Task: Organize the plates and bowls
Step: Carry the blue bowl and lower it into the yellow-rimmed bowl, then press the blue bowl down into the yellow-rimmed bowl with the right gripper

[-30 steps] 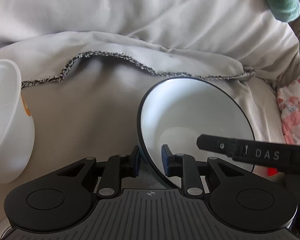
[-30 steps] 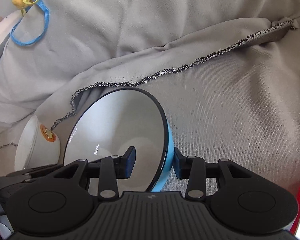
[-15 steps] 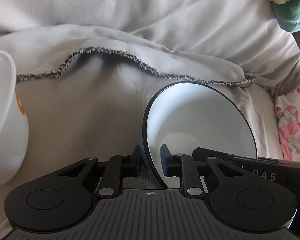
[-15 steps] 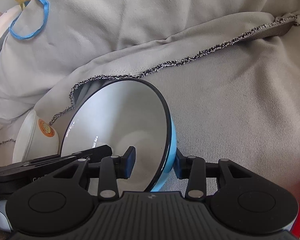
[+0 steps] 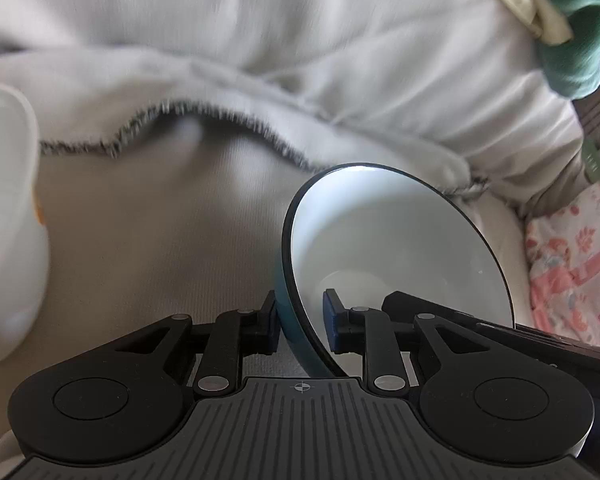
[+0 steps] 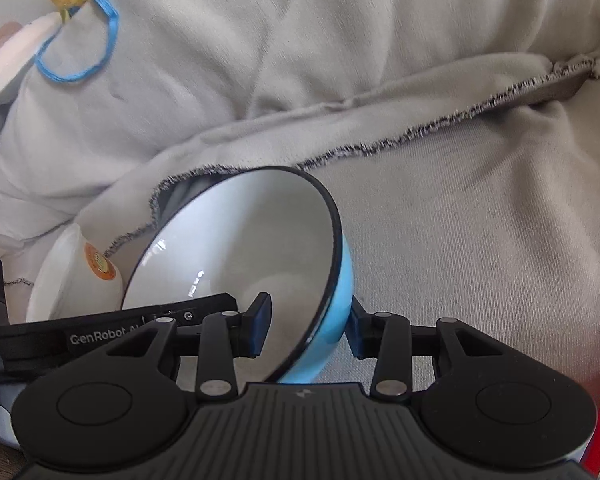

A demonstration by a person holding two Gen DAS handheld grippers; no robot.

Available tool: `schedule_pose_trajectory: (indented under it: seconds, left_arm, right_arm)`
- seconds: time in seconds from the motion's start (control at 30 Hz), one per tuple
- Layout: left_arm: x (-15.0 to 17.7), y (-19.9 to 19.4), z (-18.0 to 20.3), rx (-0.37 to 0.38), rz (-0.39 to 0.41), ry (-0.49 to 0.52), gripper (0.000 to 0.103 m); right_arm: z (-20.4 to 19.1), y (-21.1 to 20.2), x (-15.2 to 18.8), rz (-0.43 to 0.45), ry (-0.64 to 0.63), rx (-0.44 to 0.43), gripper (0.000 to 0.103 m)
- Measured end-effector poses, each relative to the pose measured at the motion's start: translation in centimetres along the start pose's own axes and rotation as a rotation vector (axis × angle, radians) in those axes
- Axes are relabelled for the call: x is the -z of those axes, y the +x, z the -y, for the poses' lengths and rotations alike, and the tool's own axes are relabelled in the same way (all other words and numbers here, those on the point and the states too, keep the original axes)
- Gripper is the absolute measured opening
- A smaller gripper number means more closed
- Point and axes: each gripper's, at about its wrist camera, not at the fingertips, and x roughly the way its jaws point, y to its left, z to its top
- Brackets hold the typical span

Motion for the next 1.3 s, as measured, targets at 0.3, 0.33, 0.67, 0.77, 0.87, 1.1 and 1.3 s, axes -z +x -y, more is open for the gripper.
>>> schedule_pose_trajectory:
  seconds: [0.3, 0.33, 0.67, 0.77, 0.87, 1.1, 1.3]
  left_arm:
    - [0.5, -8.7, 4.5, 0.024, 0.015, 0.101, 0.028]
    - [1.0, -9.0, 4.8, 0.029, -0.017, 0.113, 0.028]
    - [6.5, -7.1, 6.1, 0.061, -0.229, 0.163, 0.027]
    - [6.8, -6.7, 6.3, 0.017, -0.232, 0.187, 0.026]
    - [6.5, -7.0, 5.9, 0.04, -0.243, 0.192, 0.026]
    - [5.8, -8.8, 5.8, -0.006, -0.165, 0.242, 0.023]
    - [5.8, -7.6, 5.6, -0.064, -0.152, 0.249, 0.024]
  right_arm:
    - [-2.7, -7.5, 0.1, 0.1, -0.023, -0.026, 0.04]
    - [-2.7, -8.5, 0.6, 0.104, -0.02, -0.016, 0.04]
    - [-0.3, -11.7, 8.6, 0.018, 0.047, 0.095, 0.041]
    - [0.8, -10.8, 10.1, -0.021, 0.087, 0.112, 0.04]
    - [1.2, -11.0, 10.9, -0.007, 0.099, 0.109, 0.04]
    - [1.1, -12.3, 11.4, 0.042, 0.106, 0.105, 0.04]
    - [0.5, -14.1, 11.2, 0.157, 0.065, 0.187, 0.041]
